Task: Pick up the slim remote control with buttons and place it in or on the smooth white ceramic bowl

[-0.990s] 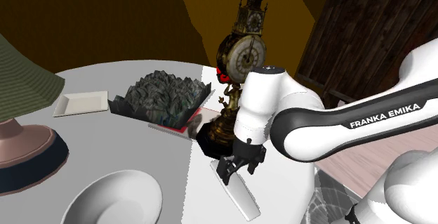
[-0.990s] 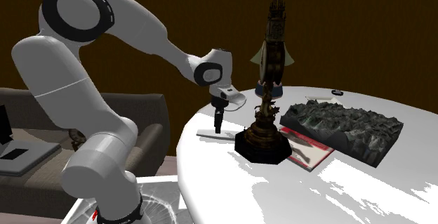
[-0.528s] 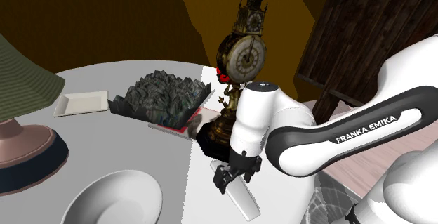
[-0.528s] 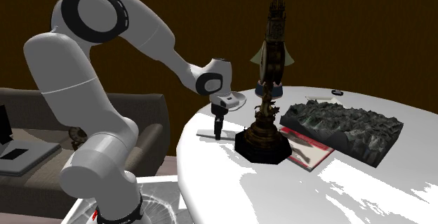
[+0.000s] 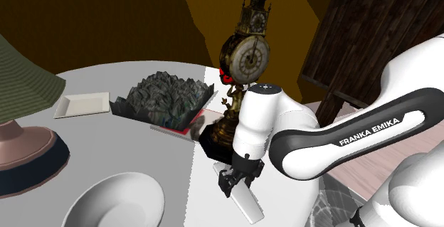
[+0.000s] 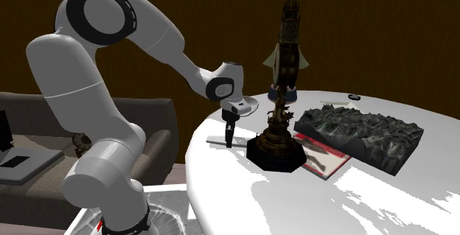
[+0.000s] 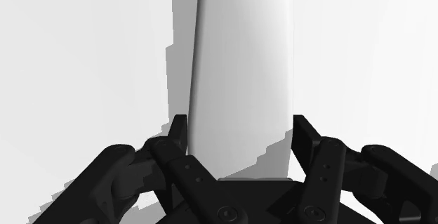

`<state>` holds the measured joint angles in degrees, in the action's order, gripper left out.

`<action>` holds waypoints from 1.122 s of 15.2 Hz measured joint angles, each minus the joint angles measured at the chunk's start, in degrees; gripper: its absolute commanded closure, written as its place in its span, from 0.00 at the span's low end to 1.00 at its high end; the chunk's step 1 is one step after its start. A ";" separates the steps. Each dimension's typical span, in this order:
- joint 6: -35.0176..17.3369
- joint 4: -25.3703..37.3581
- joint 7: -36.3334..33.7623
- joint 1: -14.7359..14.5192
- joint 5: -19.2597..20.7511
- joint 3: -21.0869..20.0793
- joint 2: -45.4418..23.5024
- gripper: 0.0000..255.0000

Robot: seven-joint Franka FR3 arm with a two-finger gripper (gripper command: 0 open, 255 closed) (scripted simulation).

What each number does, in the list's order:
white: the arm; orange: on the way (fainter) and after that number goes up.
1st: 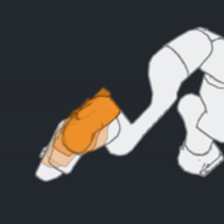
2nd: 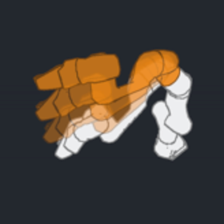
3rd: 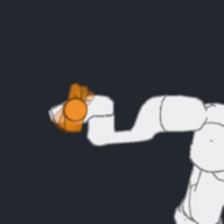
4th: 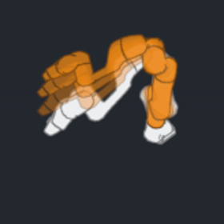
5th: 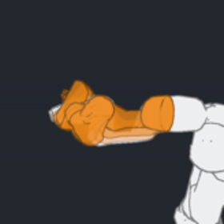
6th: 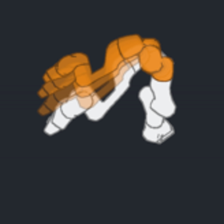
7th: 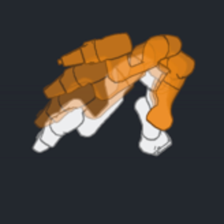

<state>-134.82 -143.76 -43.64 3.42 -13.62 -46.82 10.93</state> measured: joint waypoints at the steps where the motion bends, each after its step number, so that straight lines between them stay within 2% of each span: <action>1: 0.01 -0.01 0.00 0.00 0.00 0.00 -0.01 1.00; 10: 0.41 0.10 0.15 -0.07 -0.18 0.12 0.27 1.00; 17: 6.70 2.32 2.13 -1.21 -2.63 2.23 4.90 1.00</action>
<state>-128.12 -141.43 -41.52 2.21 -16.25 -44.59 15.83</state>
